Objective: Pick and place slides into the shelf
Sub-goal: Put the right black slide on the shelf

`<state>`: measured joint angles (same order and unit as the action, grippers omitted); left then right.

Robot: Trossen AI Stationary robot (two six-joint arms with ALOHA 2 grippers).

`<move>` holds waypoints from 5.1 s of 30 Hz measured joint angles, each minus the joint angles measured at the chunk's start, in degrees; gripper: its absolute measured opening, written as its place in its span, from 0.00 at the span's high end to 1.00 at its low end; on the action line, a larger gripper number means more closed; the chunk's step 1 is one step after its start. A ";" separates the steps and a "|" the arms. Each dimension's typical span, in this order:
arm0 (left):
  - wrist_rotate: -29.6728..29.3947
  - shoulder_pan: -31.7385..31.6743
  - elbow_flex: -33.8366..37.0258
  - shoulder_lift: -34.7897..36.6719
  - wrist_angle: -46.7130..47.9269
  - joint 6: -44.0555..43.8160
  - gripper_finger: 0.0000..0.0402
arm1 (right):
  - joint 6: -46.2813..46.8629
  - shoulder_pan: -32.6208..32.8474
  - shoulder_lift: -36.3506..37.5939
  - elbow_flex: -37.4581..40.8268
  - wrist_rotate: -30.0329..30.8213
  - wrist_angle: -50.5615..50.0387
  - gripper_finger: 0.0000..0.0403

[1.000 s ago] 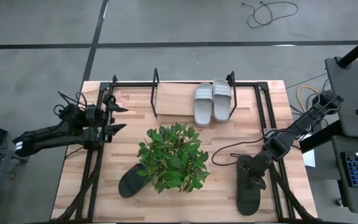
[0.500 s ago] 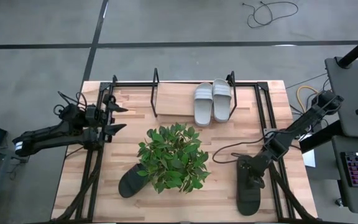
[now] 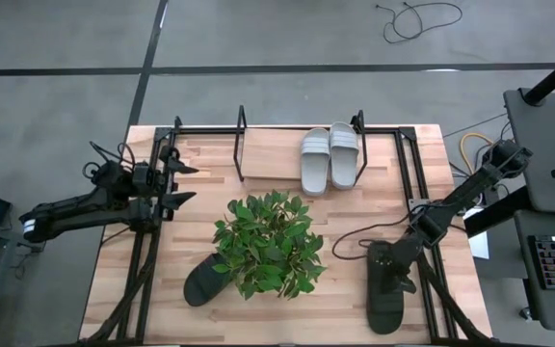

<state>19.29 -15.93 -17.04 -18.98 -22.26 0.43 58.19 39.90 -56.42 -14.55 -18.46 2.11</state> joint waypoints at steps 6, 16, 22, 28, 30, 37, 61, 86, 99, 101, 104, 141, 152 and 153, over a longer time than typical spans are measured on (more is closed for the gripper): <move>0.00 -0.02 0.02 0.00 0.02 0.21 0.36 | -5.16 0.00 0.00 -0.04 3.57 1.60 0.96; 0.00 0.00 0.04 0.00 -0.12 0.38 0.36 | -15.21 -0.04 0.02 -1.59 12.81 5.72 0.97; 0.00 0.00 0.23 0.00 -1.31 0.46 0.36 | -28.41 -0.04 0.13 -9.43 18.13 -3.86 0.97; 0.00 -0.02 0.28 0.00 -1.51 0.48 0.36 | -33.03 -0.04 0.13 -18.57 35.05 -23.37 0.97; 0.00 -0.02 0.31 0.00 -1.75 0.48 0.36 | -35.34 -0.11 0.13 -20.50 39.90 -24.31 0.97; 0.00 -0.08 0.57 0.00 -2.80 0.50 0.36 | -40.26 -0.06 0.15 -26.42 65.55 -24.57 0.97; 0.00 -0.06 0.69 -1.61 -8.55 3.43 0.36 | -87.40 -0.55 0.66 -30.16 97.94 19.48 0.97; -1.58 -0.15 -37.97 -27.99 10.40 7.98 0.36 | -109.49 -11.85 1.03 -33.87 65.46 43.21 0.97; 2.99 -0.15 -59.17 -46.84 16.48 2.85 0.36 | -105.81 -16.36 -7.78 -48.72 58.79 28.21 0.97; 3.76 -0.19 -60.67 -48.84 16.95 2.44 0.36 | -107.12 -16.70 -9.77 -50.90 59.03 27.61 0.97; 5.42 -0.19 -62.50 -50.93 17.23 1.46 0.36 | -109.35 -17.29 -12.18 -54.15 59.01 27.59 0.97; 5.12 -0.22 -63.80 -56.41 8.87 1.70 0.38 | -95.98 -28.83 -16.84 -57.35 45.02 23.93 0.97; 3.50 -0.25 -63.59 -55.98 9.16 6.38 0.79 | -96.19 -28.55 -16.55 -57.35 45.47 23.42 0.97; 3.14 -0.26 -63.59 -55.98 9.10 7.33 0.85 | -96.21 -28.49 -16.56 -57.35 45.44 23.31 0.97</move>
<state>22.43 -16.19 -80.62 -74.96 -13.16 7.75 -38.02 11.41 -72.99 -71.90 26.98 25.42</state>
